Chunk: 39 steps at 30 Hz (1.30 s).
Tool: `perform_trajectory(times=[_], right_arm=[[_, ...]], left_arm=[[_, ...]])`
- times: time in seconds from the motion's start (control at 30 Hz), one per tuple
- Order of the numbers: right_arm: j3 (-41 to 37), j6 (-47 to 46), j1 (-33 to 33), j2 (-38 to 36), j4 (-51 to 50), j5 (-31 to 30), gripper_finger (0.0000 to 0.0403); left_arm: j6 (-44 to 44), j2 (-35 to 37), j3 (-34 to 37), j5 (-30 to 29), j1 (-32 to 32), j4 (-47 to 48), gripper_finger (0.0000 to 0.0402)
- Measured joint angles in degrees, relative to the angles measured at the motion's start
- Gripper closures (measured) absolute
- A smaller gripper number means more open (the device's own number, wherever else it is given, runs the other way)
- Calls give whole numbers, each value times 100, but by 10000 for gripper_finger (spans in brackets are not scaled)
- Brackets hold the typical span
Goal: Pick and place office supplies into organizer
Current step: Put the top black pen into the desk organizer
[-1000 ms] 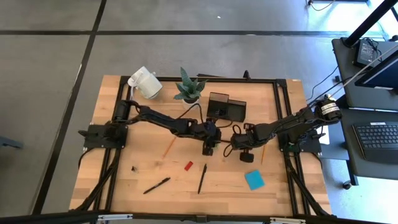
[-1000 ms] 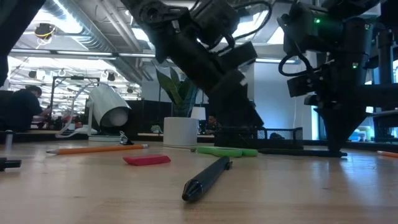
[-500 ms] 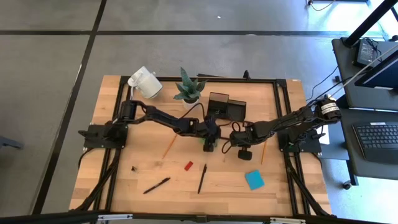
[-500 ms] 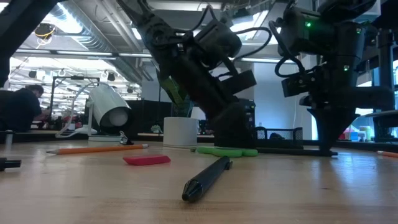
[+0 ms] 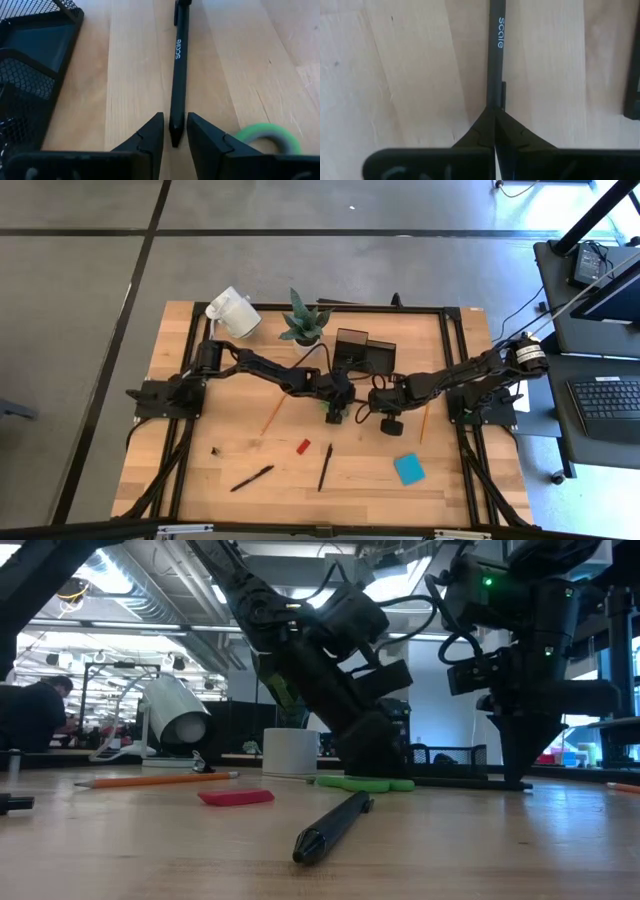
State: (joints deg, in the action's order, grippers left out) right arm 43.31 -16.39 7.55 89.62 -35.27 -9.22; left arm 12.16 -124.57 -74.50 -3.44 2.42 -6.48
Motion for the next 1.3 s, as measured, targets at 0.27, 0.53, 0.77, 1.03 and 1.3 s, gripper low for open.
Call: perform_trajectory(times=[0.27, 0.53, 0.77, 1.03, 1.3], right_arm=[[2, 201, -63, 0, 20, 3, 399], [-20, 194, -70, -99, 32, -48, 343], [-13, -7, -66, -478, 18, -30, 222], [-235, 318, -50, -494, 222, -250, 138], [-1015, -47, 39, -544, 1473, -384, 132]], left_arm=[[-43, -6, -4, 118, 46, 146, 385], [-390, -15, -13, 166, 68, 352, 385], [-412, -20, -2, 157, 70, 391, 385], [-674, -169, 1, 441, 97, 272, 385], [-668, -218, -11, 616, 151, 198, 385]])
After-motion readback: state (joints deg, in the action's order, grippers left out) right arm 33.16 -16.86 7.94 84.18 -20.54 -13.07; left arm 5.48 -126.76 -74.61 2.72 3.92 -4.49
